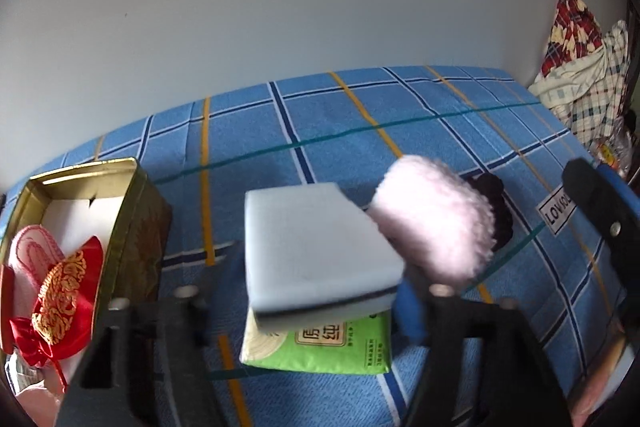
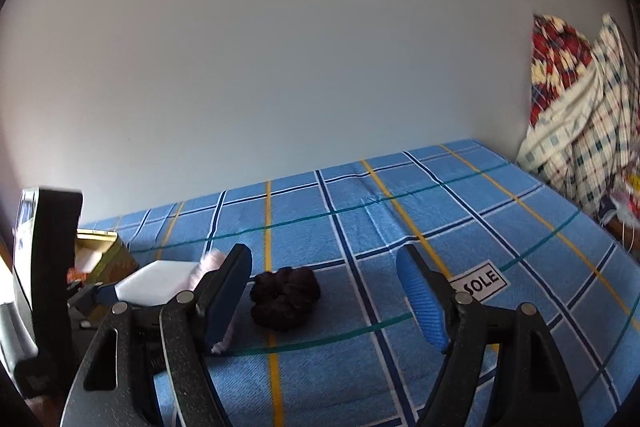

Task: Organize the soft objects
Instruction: 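Grasp the white sponge and green tissue pack with the left tool, then lift the sponge with the left tool while the right tool grasps the pink puff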

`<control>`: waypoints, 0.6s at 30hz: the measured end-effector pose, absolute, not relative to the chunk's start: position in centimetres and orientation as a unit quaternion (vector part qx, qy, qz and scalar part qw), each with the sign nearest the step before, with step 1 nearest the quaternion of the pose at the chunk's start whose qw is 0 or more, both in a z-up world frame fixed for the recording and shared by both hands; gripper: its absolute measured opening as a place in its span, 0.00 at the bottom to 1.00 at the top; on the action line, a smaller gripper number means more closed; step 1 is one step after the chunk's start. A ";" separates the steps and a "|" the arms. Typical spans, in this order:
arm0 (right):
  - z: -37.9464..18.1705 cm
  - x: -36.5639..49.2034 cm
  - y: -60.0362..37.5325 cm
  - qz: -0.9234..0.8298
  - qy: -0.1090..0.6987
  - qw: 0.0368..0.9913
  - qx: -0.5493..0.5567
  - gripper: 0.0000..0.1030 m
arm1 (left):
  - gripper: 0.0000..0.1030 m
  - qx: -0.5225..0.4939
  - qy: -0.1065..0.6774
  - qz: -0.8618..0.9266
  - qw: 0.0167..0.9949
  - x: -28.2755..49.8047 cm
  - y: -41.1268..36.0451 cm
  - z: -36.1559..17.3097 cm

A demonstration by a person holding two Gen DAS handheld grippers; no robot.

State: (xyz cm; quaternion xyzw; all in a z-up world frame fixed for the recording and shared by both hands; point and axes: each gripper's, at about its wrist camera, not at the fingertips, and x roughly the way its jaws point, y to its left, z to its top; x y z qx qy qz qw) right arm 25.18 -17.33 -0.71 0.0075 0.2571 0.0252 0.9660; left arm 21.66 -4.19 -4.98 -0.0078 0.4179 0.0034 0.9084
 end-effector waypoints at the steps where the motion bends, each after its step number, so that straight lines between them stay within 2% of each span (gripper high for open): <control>1: -0.8 25.1 -17.1 0.026 0.257 0.966 0.001 0.75 | 0.62 -0.012 0.414 0.005 0.910 21.5 -4.0 -4.9; 9: -1.0 24.7 -16.0 0.029 0.253 0.967 -0.027 0.75 | 0.59 -0.011 0.388 -0.006 0.922 19.8 -3.8 -3.9; 18: -1.7 24.7 -13.9 0.072 0.263 0.960 -0.060 0.75 | 0.59 -0.014 0.323 0.024 0.946 17.1 -2.0 -1.0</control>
